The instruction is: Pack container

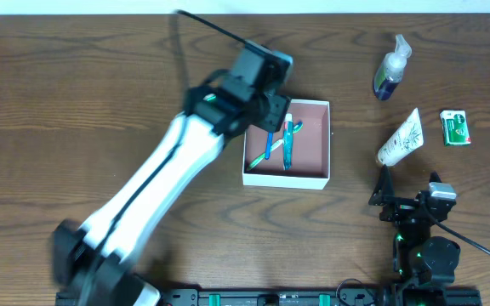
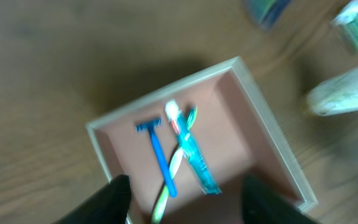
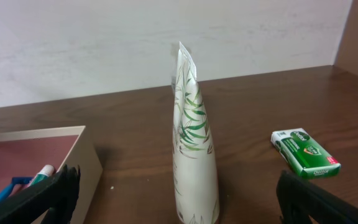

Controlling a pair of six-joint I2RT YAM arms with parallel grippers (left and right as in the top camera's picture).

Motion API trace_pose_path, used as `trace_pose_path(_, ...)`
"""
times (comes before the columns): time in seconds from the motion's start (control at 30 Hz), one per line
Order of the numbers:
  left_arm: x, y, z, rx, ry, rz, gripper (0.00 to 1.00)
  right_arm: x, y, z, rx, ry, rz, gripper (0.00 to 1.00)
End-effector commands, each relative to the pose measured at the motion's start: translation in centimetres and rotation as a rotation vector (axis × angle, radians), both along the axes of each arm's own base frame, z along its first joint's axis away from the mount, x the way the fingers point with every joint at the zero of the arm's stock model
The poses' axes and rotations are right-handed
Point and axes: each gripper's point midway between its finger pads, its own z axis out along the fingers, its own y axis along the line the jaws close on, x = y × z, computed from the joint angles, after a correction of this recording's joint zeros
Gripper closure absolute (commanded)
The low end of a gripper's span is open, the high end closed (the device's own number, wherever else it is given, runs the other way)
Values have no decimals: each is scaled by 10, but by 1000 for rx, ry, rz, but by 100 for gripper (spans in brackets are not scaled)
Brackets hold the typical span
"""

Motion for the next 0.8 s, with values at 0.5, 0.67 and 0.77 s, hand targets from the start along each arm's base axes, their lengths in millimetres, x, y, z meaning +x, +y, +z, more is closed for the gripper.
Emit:
trace_pose_path(0.5, -100, 163, 70, 168, 21, 307, 1, 0, 3, -1, -10, 2, 14, 1)
trace_pose_path(0.67, -128, 191, 77, 133, 23, 401, 2, 0, 3, -1, -10, 2, 14, 1)
trace_pose_path(0.77, -149, 200, 87, 101, -18, 419, 2, 0, 3, -1, -10, 2, 14, 1)
